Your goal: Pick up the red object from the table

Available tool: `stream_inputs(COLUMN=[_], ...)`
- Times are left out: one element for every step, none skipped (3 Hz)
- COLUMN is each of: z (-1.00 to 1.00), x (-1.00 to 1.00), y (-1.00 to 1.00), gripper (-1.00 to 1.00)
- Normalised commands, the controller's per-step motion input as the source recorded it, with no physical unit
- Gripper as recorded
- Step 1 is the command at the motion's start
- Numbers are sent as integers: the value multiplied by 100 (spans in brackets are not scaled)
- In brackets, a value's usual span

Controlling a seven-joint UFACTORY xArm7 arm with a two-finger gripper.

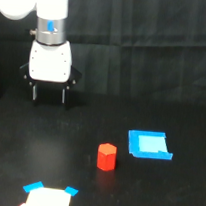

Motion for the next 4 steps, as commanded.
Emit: stream_inputs(z=[-33,-45,-16,-7], x=[100,100,56,81], y=[-100,-82,-100,-96], gripper=[87,100,100,100])
